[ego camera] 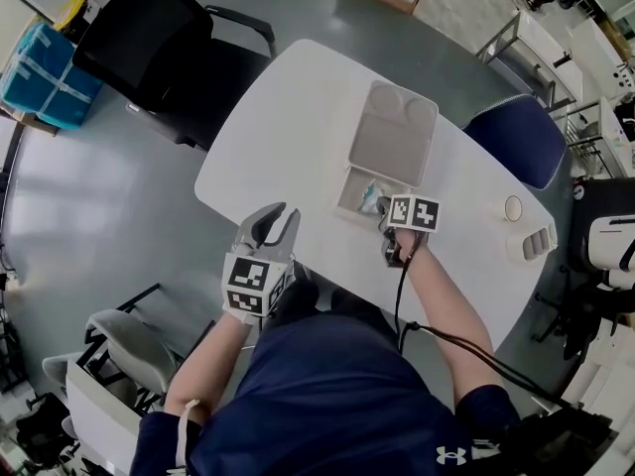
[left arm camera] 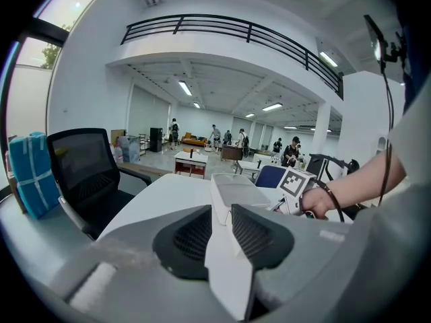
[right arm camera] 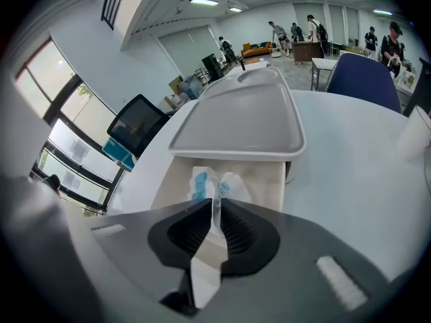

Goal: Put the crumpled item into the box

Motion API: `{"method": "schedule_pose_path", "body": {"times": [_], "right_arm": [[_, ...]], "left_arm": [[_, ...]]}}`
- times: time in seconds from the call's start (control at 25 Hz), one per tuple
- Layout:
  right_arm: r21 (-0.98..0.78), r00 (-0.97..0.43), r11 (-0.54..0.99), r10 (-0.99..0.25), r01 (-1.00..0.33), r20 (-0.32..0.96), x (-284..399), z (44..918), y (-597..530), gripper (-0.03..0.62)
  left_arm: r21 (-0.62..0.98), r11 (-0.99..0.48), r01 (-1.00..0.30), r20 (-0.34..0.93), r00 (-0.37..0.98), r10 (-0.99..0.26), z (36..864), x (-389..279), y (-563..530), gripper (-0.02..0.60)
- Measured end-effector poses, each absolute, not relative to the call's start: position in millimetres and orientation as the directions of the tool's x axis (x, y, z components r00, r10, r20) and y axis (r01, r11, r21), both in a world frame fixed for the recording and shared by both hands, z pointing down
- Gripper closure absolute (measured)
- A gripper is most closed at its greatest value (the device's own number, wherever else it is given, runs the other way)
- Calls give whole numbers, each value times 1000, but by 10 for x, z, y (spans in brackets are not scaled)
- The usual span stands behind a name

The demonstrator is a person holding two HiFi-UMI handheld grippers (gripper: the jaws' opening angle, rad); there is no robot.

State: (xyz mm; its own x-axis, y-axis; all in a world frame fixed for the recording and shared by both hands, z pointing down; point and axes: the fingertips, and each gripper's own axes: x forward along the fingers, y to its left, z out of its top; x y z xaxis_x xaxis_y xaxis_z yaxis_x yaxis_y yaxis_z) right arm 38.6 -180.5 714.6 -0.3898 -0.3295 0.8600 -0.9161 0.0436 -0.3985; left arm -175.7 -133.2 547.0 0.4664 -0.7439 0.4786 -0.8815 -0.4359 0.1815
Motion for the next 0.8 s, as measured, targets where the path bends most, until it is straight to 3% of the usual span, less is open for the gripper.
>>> {"method": "schedule_pose_path", "body": {"times": [0.12,0.44,0.6,0.8], "right_arm": [[-400,-395,60,-345,-915,852,352,7098,-1823,515],[-424,-414,80,-441,-902,797,412,6718,-1839,494],[-429,-435,154,-565,-890,701,500,6223,-1926,496],[-272,-407,305,-744,-913,530,741,5343,-2014,515]], "left_arm": [[184,-439,-880,475,470,-744,5470,-1765,-1332,479],[172,-475,-863,453,498,-739,5378,-1626,-1375,479],[155,-493,-856,427,508,-748,5251,-1538,-1451,479],[122,-513,-849,369,519,-771,4922,-1412,-1583,479]]}}
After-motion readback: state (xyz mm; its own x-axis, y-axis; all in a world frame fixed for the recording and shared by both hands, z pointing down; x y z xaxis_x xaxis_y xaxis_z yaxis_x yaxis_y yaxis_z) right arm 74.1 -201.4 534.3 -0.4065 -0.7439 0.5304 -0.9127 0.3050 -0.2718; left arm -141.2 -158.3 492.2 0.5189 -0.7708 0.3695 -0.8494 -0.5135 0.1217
